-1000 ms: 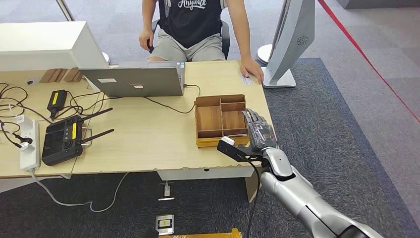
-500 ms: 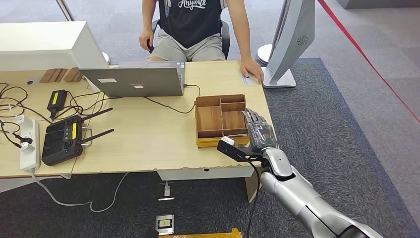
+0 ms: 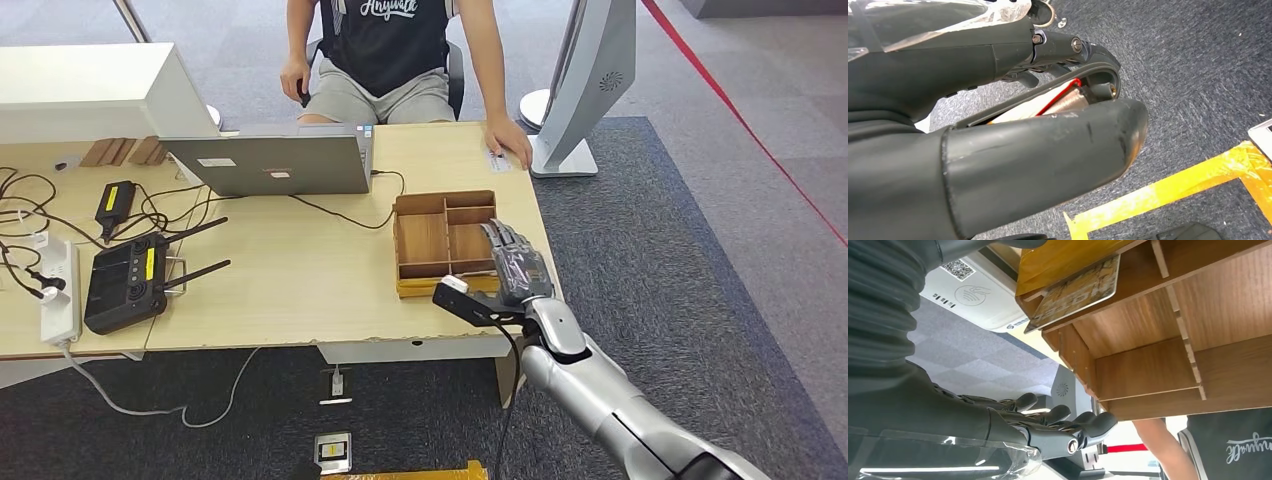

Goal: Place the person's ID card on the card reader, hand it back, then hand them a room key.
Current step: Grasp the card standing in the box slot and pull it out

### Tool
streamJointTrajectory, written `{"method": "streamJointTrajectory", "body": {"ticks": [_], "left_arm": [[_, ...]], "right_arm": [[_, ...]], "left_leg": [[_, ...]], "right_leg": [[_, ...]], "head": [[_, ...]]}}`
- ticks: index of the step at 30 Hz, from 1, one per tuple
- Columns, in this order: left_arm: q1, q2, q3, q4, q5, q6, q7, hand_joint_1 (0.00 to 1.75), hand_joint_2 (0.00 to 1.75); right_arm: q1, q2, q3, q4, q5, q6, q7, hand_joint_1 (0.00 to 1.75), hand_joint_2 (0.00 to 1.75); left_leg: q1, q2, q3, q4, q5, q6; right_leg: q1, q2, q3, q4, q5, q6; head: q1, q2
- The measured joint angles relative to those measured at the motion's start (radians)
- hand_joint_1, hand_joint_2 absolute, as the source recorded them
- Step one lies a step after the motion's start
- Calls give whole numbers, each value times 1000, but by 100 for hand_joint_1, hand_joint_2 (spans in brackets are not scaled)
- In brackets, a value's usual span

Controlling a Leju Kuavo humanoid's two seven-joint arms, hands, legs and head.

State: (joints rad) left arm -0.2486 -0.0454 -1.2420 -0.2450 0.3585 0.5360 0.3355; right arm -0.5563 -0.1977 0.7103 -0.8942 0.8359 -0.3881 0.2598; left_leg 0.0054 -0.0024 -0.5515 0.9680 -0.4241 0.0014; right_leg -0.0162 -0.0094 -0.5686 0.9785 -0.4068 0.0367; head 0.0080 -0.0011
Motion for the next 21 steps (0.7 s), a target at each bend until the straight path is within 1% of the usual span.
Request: {"method": "streamJointTrajectory", "body": {"ticks": [8,21], "left_arm": [[0,0,1,0,-2,-1,0,0,0],[0,0,9,0,-8,0,0,0,0]], "right_arm": [[-4,28,0,23,-4,1,-15,0,175],[-16,51,0,58,-2,10,-27,0,175]], "left_leg": [[0,0,0,0,0,0],[0,0,0,0,0,0]], "right_leg": [[0,0,0,0,0,0],[0,0,0,0,0,0]], "head": [[0,0],[0,0]]}}
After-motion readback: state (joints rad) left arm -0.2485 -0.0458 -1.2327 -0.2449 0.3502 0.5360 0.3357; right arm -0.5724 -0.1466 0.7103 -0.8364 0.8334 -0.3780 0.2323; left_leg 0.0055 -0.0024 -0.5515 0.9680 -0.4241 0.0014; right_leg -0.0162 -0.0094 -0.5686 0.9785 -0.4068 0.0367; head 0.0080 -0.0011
